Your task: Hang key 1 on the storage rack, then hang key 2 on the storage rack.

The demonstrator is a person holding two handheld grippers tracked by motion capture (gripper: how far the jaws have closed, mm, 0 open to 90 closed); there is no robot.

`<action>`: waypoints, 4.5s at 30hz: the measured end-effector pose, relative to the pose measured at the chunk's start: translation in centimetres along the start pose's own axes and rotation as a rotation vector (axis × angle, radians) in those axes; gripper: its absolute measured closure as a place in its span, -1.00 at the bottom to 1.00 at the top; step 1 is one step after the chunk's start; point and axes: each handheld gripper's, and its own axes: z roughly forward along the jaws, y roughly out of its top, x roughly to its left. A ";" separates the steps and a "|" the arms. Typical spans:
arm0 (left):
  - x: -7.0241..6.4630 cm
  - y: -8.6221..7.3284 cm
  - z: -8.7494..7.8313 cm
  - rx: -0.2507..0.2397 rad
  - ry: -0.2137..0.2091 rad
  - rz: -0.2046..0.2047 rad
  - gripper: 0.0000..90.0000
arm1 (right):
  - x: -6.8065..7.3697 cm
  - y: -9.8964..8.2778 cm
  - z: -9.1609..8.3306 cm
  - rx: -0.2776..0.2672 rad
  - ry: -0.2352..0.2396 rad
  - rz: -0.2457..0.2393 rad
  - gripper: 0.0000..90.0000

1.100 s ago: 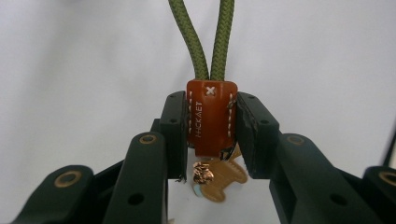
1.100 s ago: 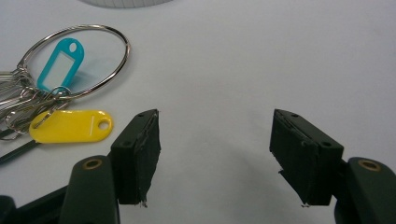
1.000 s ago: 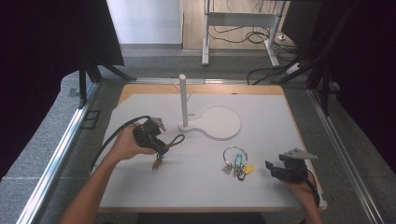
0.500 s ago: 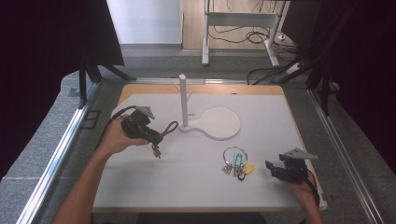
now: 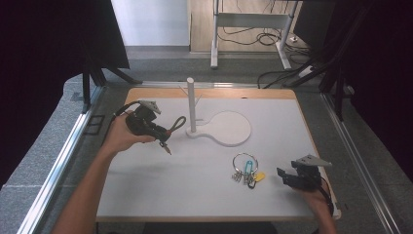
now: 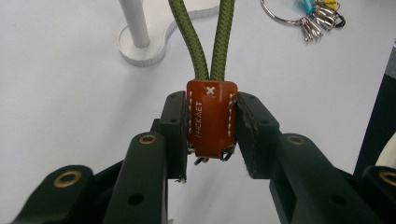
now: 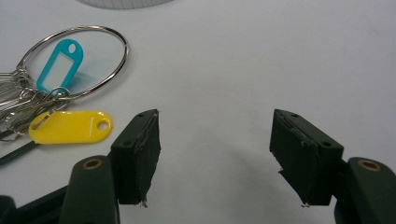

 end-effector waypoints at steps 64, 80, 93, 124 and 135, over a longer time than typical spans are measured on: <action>8.8 5.8 -0.9 -0.039 -0.055 -0.136 0.47 | 0.0 -0.2 0.4 0.039 -0.012 -0.017 -0.25; 7.2 6.2 1.0 -0.004 -0.029 -0.100 0.35 | 0.2 -0.1 0.3 0.035 -0.015 -0.033 -0.26; 3.7 4.2 -0.2 -0.049 0.008 -0.051 0.19 | 0.5 0.1 0.4 0.038 -0.013 -0.041 -0.26; -3.8 -7.0 3.8 -0.116 0.011 -0.098 0.13 | 1.2 0.5 0.6 0.039 -0.034 -0.016 -0.28; -4.8 -7.5 4.3 -0.112 0.035 -0.079 0.07 | 0.8 1.6 -0.4 0.021 0.035 0.010 -0.28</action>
